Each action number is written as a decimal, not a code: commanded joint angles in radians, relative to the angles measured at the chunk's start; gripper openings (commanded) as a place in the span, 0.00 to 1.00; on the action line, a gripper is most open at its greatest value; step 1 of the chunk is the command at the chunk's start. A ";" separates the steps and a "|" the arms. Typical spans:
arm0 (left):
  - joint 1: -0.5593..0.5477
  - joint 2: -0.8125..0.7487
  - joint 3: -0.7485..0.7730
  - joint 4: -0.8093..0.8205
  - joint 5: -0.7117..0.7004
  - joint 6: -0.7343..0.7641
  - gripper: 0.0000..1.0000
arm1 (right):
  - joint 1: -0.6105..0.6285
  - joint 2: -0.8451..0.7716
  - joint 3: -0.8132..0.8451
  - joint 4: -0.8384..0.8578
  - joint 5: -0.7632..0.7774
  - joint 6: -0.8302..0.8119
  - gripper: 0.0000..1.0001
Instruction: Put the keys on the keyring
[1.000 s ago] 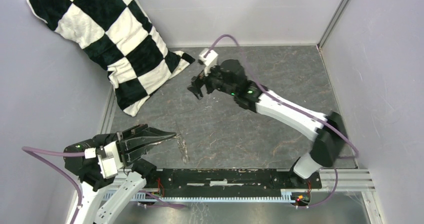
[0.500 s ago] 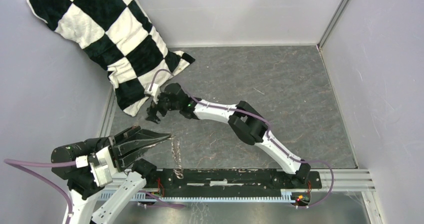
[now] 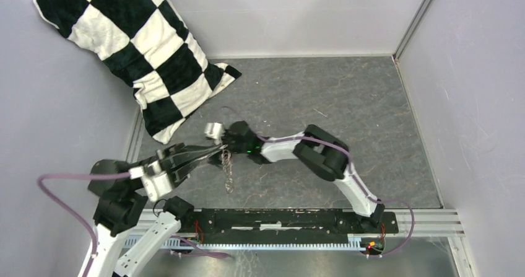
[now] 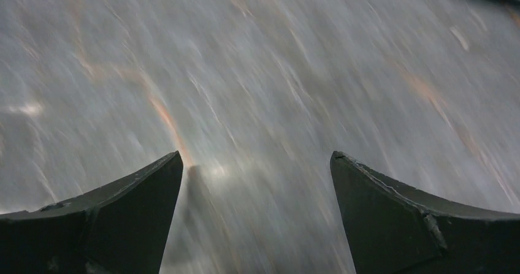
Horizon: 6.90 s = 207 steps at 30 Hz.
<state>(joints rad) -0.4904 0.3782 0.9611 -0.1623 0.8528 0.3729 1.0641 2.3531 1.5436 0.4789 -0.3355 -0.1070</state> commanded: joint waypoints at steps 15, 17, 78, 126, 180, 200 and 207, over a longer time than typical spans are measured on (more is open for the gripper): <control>-0.004 0.342 -0.291 -0.216 0.166 0.475 0.02 | -0.371 -1.022 -1.018 0.244 0.576 0.141 0.98; -0.004 0.400 -0.312 -0.224 0.168 0.563 0.02 | -0.373 -1.076 -1.064 0.255 0.545 0.134 0.98; 1.124 1.221 -0.075 -0.617 -0.635 0.969 0.62 | -0.226 -1.216 -0.978 -0.045 0.269 0.173 0.98; 0.522 1.444 0.255 -0.818 -0.805 0.801 0.75 | -0.216 -1.397 -1.210 0.040 0.372 0.131 0.98; 0.125 1.387 0.783 -0.826 -0.504 0.174 1.00 | -0.138 -0.873 -1.090 0.218 0.326 0.537 0.87; 0.236 1.215 0.621 -0.623 -0.635 0.121 1.00 | -0.089 -0.692 -0.910 0.044 0.329 0.536 0.50; 0.236 1.195 0.598 -0.628 -0.606 0.134 0.96 | -0.087 -0.685 -0.914 0.044 0.329 0.550 0.45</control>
<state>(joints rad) -0.2592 1.6215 1.5692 -0.8169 0.2363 0.5423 0.9737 1.6653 0.6048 0.5129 -0.0219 0.4335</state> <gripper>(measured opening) 0.961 0.447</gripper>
